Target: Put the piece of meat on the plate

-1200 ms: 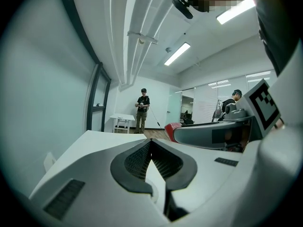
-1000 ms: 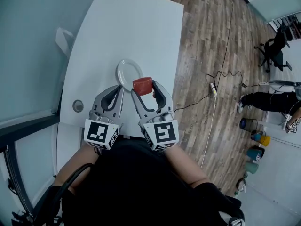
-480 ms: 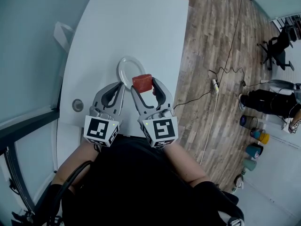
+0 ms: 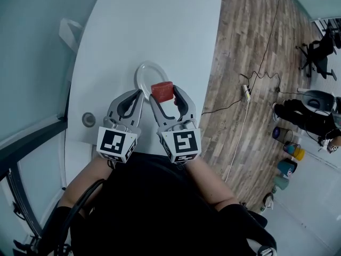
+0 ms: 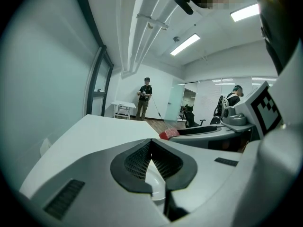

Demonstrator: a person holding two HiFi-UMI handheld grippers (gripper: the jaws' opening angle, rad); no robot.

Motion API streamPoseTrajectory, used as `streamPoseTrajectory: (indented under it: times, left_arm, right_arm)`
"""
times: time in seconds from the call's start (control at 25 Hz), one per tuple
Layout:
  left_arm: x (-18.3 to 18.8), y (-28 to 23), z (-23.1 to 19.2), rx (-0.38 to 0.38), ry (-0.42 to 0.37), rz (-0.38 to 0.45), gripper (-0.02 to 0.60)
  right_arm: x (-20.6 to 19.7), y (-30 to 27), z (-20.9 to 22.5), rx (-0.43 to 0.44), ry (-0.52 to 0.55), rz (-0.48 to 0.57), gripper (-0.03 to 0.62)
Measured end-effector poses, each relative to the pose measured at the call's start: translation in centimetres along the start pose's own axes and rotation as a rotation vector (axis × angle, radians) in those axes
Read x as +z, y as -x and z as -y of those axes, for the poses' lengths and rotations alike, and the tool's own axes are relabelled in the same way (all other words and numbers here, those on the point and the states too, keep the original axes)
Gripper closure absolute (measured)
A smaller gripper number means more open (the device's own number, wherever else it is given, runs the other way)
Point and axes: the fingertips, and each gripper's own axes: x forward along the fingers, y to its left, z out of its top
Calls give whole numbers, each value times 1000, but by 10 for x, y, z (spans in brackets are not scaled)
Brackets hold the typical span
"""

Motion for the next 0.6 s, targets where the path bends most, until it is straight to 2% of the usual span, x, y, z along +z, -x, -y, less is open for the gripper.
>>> streamPoseTrajectory:
  times: [0.6]
  left_arm:
    - [-24, -16, -22, -6, 9, -64, 578]
  right_arm:
    - [-29, -36, 3, -5, -14, -85, 316]
